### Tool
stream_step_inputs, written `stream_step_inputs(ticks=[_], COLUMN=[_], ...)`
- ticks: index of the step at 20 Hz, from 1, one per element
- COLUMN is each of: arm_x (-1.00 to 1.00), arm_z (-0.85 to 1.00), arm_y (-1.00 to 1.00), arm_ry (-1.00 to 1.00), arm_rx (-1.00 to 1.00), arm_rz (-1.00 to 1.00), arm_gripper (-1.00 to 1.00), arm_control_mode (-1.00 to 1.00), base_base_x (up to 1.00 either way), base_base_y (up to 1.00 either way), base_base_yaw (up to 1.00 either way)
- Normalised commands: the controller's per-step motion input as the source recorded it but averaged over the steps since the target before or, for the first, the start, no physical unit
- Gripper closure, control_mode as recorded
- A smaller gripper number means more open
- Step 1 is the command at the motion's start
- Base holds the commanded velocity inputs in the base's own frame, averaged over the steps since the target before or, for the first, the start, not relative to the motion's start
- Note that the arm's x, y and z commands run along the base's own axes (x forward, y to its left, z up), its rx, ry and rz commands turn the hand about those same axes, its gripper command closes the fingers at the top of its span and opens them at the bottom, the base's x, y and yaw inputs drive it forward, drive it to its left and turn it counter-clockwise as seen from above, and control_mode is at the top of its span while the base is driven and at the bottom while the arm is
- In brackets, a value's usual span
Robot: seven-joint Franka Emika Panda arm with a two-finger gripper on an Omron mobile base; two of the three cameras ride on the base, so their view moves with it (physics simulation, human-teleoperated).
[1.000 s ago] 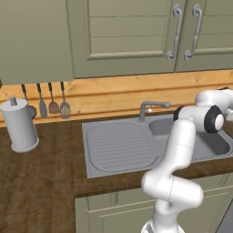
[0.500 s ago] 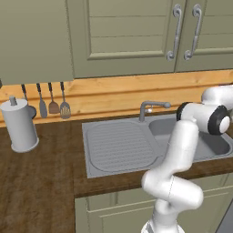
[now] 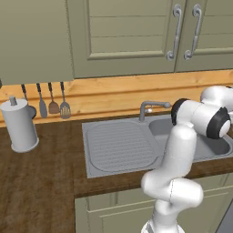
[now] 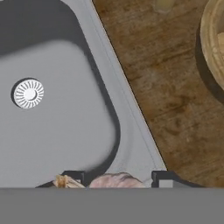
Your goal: Pick the garlic from the sink and place it in the bowl. Then pick the bowl and place it in the microwave. Then close the microwave door and press the start button.
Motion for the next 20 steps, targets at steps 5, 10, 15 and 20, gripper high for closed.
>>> stream_step_inputs(ticks=[5, 10, 15, 20], arm_x=[-0.02, 0.00, 0.00, 0.00], arm_z=[0.00, 0.00, 0.00, 0.00], arm_y=[-0.01, 0.00, 0.00, 0.00], arm_ry=[0.00, 0.00, 0.00, 0.00], arm_rx=[0.00, 0.00, 0.00, 0.00], arm_rz=[-0.01, 0.00, 0.00, 0.00], arm_gripper=[1.00, 1.00, 1.00, 1.00], arm_control_mode=[1.00, 1.00, 1.00, 1.00], base_base_x=[-0.07, -0.16, -0.21, -0.22], base_base_y=[-0.17, -0.82, -1.00, -0.99], base_base_yaw=[-0.02, -0.02, 0.00, 0.00])
